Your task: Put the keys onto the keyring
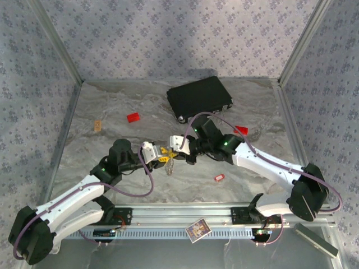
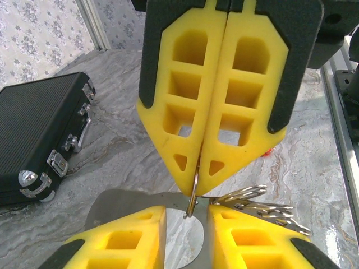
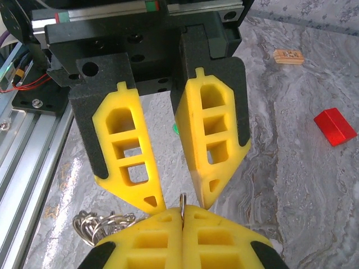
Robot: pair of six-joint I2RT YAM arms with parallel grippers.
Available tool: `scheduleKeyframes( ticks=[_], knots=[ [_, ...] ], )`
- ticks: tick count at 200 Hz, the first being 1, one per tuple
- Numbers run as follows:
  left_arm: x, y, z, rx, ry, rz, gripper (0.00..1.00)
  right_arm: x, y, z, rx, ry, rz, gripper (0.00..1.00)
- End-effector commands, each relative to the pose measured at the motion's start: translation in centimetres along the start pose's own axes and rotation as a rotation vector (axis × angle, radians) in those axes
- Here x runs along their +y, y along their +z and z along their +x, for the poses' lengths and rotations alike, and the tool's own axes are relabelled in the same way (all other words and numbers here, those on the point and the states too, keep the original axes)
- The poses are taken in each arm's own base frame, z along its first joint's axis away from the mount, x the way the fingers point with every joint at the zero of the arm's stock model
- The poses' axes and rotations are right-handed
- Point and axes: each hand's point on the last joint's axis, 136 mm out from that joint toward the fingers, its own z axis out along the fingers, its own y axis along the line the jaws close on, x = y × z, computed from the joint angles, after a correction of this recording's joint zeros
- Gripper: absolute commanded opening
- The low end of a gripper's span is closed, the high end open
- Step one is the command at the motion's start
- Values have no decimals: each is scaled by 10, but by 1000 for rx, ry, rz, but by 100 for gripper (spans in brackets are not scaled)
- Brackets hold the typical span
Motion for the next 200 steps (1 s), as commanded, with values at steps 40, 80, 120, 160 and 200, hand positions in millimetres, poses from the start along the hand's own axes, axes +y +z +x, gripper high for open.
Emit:
scheduleKeyframes(
  ticks=[40,80,120,160,200],
  knots=[
    [-8,-2,-11,-32,38,38,15,10,6,-1,-19,-22,-34,0],
    [-7,-2,-11,-29,46,35,0,7,5,2,-1,-14,-16,9],
    [-5,-3,-9,-15,96,-1,0,-1,-14,19,58,20,40,29],
    [-9,1,-1,31,95,20,0,4,-14,32,101,23,55,26],
    [-12,3,-2,29,102,32,0,9,-4,28,79,27,28,26]
  ],
)
